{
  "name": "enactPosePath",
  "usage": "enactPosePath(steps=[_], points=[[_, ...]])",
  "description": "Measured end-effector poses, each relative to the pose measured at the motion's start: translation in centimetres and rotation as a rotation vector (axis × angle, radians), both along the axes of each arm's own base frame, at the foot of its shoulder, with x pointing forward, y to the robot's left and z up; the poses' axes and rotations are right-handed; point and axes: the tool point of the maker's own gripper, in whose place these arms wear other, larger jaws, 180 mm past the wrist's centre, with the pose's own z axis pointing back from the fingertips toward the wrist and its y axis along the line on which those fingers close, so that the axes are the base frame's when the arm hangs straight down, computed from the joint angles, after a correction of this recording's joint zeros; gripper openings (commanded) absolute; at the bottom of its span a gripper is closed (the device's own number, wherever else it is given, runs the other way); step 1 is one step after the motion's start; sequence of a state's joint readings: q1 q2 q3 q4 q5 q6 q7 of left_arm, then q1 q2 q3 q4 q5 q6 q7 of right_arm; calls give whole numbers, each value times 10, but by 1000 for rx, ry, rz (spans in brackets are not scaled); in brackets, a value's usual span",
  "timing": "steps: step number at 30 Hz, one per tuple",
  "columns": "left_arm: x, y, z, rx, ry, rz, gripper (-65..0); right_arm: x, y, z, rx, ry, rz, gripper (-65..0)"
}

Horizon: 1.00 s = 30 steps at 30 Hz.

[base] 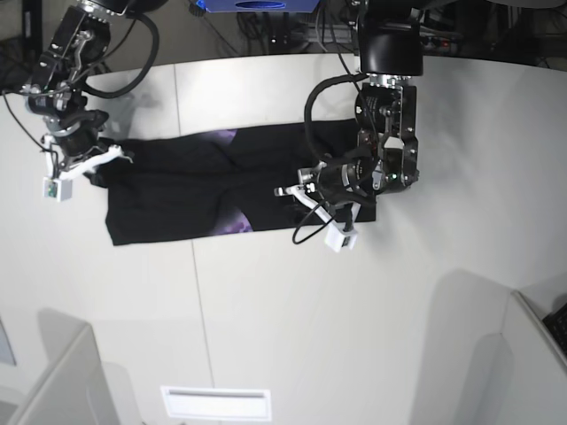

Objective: Fold the T-shirt properly
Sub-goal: 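Lift the strip end with the left gripper and fold it toward the right gripper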

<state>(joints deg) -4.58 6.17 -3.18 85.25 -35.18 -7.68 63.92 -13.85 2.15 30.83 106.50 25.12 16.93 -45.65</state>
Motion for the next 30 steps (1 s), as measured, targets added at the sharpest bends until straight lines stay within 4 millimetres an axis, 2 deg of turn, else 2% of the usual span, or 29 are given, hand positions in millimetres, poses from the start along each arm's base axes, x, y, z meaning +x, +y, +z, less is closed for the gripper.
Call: enactPosePath(steps=[6,11,13,18,22,24,27,28,30], points=[[0,0,0,-1,0,0,-421,0,0,0,0,0,2,-650],[0,-1,1,-5,0,0,-189,0,1,0,0,0,3,-650],[0,-1,1,-5,0,0,-145,0,1,0,0,0,3,-650],[11,-11,7,-28,-8,-6,-158,0,1,0,0,0,2,-650],[9,-43,3,-28,10,-104,-161,0,-1,0,-1,-1,-1,-650],[8,-56,11,-59,0,-135,-186,0,0,0,0,0,-1,-650],[18,-62,40,-210,-26,-96,-285,4,-1,3,-1,-7,-3,-650],[24,-55,54,-266,-50,-64,-341,8,-1,6,-1,-19,-2,-650],[36,-18,79,-328,-126,15,-482,17,-1,13,1,-36,1,-650]])
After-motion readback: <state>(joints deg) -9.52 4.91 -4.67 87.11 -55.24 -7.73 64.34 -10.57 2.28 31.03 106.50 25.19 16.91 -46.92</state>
